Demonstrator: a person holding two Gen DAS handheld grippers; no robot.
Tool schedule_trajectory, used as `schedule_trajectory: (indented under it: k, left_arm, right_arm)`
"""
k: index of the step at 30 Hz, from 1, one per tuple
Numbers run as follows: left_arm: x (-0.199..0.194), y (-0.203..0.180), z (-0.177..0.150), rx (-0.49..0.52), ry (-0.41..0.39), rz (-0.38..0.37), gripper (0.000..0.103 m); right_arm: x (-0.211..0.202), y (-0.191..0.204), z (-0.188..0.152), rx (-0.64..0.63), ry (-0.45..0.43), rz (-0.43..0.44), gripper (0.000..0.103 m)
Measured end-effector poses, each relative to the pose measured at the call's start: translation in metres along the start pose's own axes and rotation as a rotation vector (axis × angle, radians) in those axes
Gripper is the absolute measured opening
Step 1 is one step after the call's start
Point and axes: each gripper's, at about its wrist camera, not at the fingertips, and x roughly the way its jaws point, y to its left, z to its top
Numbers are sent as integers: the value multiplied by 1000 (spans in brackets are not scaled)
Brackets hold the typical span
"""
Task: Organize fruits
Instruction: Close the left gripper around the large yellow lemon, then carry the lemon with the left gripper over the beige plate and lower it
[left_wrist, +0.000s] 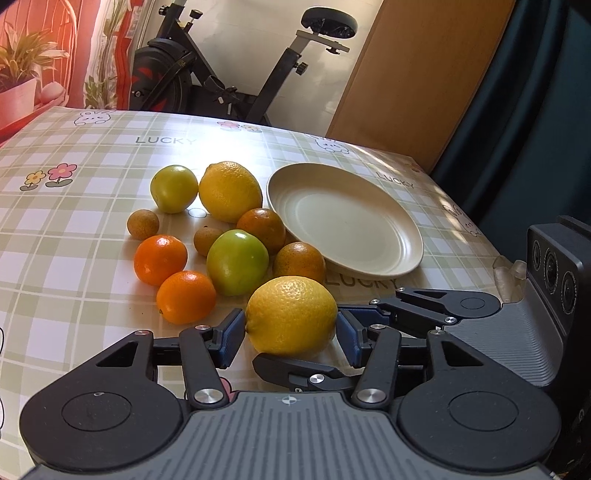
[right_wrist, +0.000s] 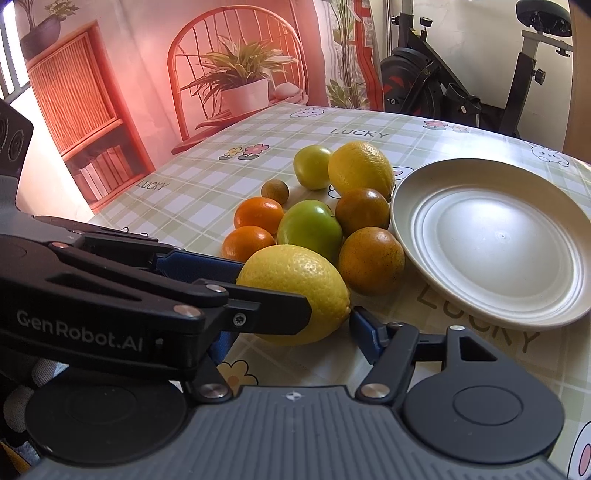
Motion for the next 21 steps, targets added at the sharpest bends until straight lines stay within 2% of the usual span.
schedule_trajectory:
  k: [5,11,16,21]
  left_arm:
    - [-9,-13,10,57,-40,-9,55]
    - [-9,-26,24,88,-43,-24,55]
    - [0,-34,51,128,-45,-66,55]
    - [22,-41,81,144,-8,-116,57]
  right_arm:
    - [-13,-2,1,21,-30,-15,68]
    - [-30,-6,6,38,-76,-40,68]
    - [-43,-15,18,51,-105,-74,68]
    - [-50,-37,38,75,-126,-116,68]
